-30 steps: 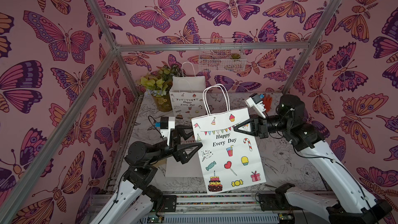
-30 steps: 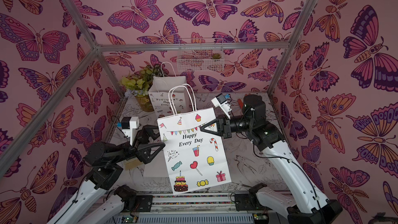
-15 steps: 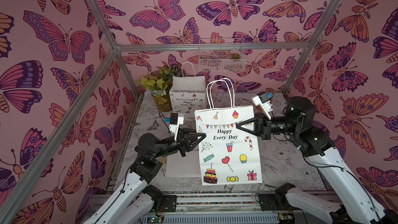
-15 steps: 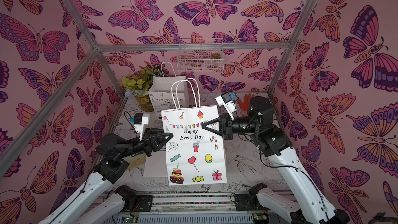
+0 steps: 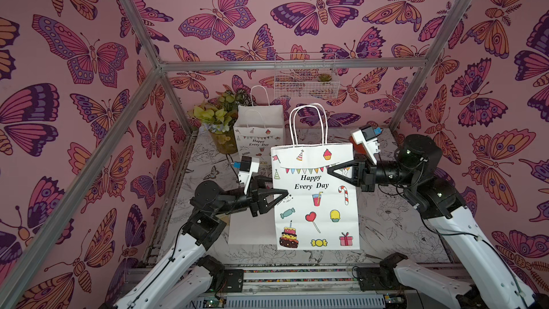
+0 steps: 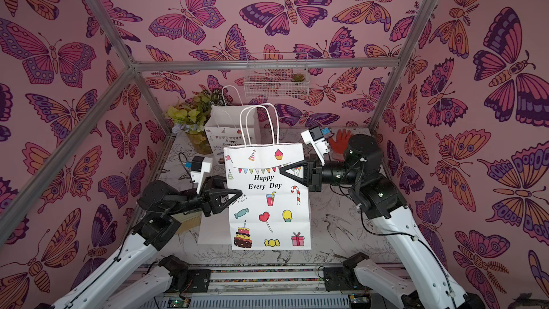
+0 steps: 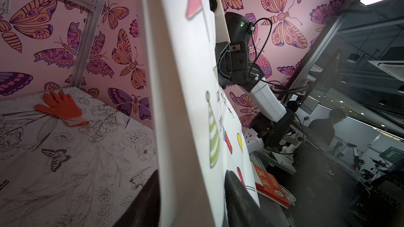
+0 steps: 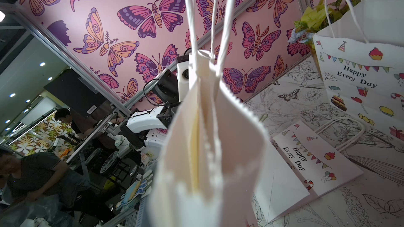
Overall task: Put away the paper bag
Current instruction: Press the paper bag.
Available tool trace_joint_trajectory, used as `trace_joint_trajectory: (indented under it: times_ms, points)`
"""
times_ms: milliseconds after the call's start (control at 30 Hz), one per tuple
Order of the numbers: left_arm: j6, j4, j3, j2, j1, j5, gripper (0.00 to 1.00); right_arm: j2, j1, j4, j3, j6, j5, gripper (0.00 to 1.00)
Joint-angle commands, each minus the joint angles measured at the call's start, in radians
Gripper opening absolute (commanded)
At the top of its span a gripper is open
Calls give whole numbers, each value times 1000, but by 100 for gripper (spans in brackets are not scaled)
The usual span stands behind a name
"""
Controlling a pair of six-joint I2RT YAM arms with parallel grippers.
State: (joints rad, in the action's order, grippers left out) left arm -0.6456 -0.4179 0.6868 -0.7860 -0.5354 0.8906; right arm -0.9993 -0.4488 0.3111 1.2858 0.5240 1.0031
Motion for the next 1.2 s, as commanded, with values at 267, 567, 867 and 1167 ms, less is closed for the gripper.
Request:
trace_joint_trajectory:
  times_ms: [267, 567, 867, 1167]
  points:
    - [20, -4, 36, -26, -51, 90, 25, 19, -4, -27, -1, -30, -124, 0]
    - [34, -3, 28, -1, -53, 65, 1, 39, -5, 4, -14, -40, -112, 1]
    - [48, 28, 30, 30, -53, 51, 0, 83, -5, 29, -47, -2, -3, 34]
    - [53, 43, 33, 39, -52, 44, 0, 135, -47, 131, -90, -22, 10, 51]
